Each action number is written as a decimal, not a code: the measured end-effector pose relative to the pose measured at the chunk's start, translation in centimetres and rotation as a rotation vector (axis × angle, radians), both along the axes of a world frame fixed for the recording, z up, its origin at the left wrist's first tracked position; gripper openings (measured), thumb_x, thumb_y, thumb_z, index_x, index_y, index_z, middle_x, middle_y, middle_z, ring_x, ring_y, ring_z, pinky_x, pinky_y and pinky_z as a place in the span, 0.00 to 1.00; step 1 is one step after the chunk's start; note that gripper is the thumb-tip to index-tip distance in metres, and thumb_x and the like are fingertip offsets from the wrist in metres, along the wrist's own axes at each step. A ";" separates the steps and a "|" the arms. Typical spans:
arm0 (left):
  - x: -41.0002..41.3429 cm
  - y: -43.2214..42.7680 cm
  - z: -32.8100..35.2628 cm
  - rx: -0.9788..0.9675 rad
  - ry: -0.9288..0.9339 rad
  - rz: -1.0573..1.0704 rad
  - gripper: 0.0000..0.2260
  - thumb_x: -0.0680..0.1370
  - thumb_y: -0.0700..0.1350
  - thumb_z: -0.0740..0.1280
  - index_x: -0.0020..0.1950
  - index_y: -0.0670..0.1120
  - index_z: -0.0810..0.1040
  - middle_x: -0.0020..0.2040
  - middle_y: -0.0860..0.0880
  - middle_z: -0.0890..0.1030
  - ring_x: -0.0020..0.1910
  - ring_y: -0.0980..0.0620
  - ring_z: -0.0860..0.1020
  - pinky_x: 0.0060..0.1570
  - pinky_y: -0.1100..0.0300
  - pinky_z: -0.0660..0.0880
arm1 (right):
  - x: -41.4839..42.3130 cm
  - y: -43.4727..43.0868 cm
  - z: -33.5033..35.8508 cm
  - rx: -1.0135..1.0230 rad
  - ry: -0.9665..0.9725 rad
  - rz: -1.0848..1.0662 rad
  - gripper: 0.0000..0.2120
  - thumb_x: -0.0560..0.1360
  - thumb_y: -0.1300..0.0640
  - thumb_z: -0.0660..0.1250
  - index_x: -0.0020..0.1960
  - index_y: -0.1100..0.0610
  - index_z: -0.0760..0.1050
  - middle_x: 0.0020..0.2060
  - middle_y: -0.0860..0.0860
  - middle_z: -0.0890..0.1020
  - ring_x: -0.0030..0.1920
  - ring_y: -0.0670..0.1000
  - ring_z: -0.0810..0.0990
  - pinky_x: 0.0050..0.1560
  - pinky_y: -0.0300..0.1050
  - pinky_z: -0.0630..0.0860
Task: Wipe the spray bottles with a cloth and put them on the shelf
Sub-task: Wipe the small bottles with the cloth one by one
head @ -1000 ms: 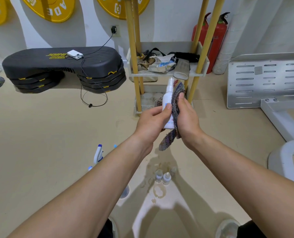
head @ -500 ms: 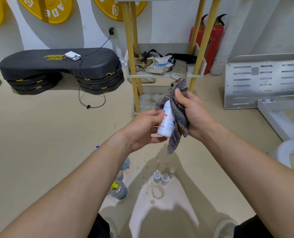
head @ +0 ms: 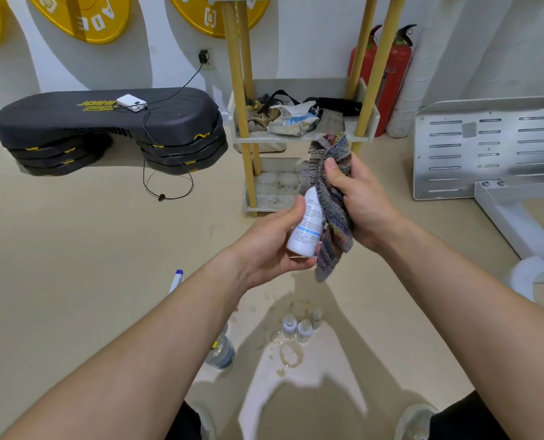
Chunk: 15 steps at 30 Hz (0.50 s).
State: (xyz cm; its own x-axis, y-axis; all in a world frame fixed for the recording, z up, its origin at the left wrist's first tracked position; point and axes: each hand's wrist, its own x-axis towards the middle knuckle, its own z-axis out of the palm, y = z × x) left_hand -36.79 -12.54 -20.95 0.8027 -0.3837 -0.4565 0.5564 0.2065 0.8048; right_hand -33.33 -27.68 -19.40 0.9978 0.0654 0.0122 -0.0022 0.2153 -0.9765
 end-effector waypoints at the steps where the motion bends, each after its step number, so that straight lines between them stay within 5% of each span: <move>1: 0.0 -0.1 0.0 -0.008 0.012 -0.005 0.18 0.81 0.60 0.62 0.51 0.45 0.78 0.37 0.47 0.80 0.33 0.50 0.79 0.32 0.58 0.77 | -0.1 -0.1 0.1 0.026 0.005 0.012 0.06 0.84 0.58 0.61 0.57 0.56 0.76 0.53 0.58 0.83 0.52 0.56 0.82 0.60 0.55 0.79; 5: 0.2 -0.3 -0.1 0.022 0.032 -0.011 0.20 0.82 0.61 0.59 0.51 0.46 0.80 0.37 0.48 0.82 0.31 0.50 0.79 0.31 0.61 0.76 | -0.2 -0.2 0.3 0.098 0.035 0.018 0.07 0.84 0.59 0.61 0.58 0.58 0.76 0.51 0.58 0.83 0.49 0.56 0.83 0.55 0.53 0.81; 8: 0.4 -0.1 -0.2 0.188 -0.117 -0.080 0.21 0.81 0.63 0.61 0.56 0.48 0.82 0.45 0.50 0.85 0.43 0.51 0.83 0.47 0.53 0.82 | 0.0 -0.2 0.1 0.053 0.031 -0.039 0.06 0.84 0.58 0.62 0.56 0.57 0.76 0.49 0.58 0.83 0.49 0.58 0.83 0.58 0.59 0.79; 13: 0.4 0.2 -0.5 0.234 -0.320 -0.117 0.15 0.78 0.47 0.71 0.62 0.43 0.81 0.52 0.46 0.86 0.47 0.54 0.83 0.49 0.60 0.78 | -0.1 0.0 -0.1 -0.003 0.056 -0.068 0.09 0.83 0.52 0.63 0.55 0.57 0.78 0.49 0.57 0.85 0.50 0.57 0.84 0.58 0.58 0.79; 15: 0.4 0.4 -0.1 0.197 -0.309 -0.203 0.11 0.79 0.47 0.69 0.60 0.44 0.80 0.43 0.52 0.86 0.43 0.57 0.83 0.50 0.60 0.79 | -0.1 -0.1 0.2 0.057 0.093 -0.065 0.12 0.83 0.50 0.62 0.56 0.57 0.79 0.51 0.57 0.86 0.50 0.56 0.85 0.56 0.55 0.81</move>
State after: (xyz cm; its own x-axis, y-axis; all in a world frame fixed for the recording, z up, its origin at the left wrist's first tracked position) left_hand -36.39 -12.13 -21.06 0.8307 -0.4773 -0.2864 0.2958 -0.0573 0.9535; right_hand -33.46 -27.83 -19.21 0.9969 0.0025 -0.0790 -0.0767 0.2728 -0.9590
